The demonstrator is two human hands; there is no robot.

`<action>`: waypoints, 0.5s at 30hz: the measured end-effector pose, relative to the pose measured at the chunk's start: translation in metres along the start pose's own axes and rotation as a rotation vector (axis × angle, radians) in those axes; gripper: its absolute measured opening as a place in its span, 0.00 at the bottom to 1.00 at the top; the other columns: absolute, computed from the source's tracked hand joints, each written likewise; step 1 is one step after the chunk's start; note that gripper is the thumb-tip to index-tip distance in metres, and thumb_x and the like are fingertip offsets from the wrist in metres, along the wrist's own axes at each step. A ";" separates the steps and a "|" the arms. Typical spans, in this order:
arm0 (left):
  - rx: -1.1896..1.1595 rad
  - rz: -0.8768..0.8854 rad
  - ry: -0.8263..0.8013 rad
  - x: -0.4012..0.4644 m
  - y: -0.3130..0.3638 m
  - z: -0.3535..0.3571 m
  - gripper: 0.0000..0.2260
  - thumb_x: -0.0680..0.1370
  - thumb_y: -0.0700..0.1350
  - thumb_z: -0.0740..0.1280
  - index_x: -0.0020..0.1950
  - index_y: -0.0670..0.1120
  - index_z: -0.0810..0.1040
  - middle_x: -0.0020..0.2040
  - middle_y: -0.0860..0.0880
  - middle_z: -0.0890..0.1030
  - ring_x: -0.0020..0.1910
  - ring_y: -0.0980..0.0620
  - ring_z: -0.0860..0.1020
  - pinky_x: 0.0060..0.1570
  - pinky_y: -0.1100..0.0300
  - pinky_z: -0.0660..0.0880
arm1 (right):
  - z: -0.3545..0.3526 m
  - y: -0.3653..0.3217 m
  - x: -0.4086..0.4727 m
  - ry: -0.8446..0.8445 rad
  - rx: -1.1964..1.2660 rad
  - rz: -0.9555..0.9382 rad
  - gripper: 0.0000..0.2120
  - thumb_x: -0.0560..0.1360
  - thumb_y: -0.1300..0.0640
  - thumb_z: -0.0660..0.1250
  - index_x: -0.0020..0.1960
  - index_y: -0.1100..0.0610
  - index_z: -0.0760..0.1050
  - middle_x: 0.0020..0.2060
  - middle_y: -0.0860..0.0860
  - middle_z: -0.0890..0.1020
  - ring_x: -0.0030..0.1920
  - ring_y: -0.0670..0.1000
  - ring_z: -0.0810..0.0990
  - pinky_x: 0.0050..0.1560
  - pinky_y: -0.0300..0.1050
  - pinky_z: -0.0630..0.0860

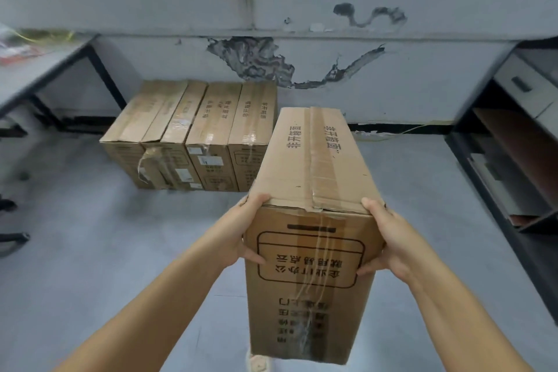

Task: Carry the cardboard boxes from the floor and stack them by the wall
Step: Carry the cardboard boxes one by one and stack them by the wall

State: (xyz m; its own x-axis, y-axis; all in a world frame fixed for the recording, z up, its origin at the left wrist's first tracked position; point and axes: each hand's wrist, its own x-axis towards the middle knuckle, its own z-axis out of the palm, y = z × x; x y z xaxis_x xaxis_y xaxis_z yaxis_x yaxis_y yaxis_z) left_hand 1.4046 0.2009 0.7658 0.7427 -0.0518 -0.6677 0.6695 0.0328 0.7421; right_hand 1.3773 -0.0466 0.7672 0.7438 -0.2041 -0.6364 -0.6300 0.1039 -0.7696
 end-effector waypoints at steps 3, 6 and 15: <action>0.021 0.021 -0.029 0.035 0.045 -0.012 0.09 0.74 0.58 0.65 0.53 0.61 0.75 0.62 0.50 0.74 0.61 0.45 0.72 0.41 0.35 0.79 | 0.023 -0.036 0.031 0.013 0.030 0.003 0.16 0.77 0.43 0.62 0.61 0.47 0.73 0.61 0.53 0.75 0.60 0.62 0.74 0.37 0.72 0.77; 0.024 0.039 -0.052 0.070 0.082 -0.012 0.09 0.75 0.57 0.65 0.54 0.62 0.75 0.62 0.50 0.74 0.62 0.45 0.71 0.41 0.34 0.79 | 0.032 -0.073 0.065 0.021 0.047 -0.004 0.16 0.77 0.43 0.63 0.61 0.48 0.73 0.59 0.53 0.76 0.57 0.61 0.75 0.38 0.73 0.77; -0.008 0.005 -0.053 0.216 0.169 0.027 0.12 0.73 0.58 0.67 0.55 0.59 0.76 0.61 0.50 0.74 0.60 0.46 0.73 0.44 0.33 0.77 | 0.026 -0.164 0.221 -0.011 0.040 0.033 0.17 0.77 0.43 0.62 0.63 0.49 0.72 0.59 0.54 0.76 0.55 0.61 0.75 0.38 0.75 0.76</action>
State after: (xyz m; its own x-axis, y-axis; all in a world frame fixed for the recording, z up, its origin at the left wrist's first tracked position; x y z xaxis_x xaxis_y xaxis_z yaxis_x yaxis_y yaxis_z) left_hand 1.6774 0.1685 0.7483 0.7445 -0.1047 -0.6594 0.6657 0.0415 0.7450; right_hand 1.6505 -0.0837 0.7514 0.7254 -0.1890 -0.6618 -0.6449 0.1492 -0.7495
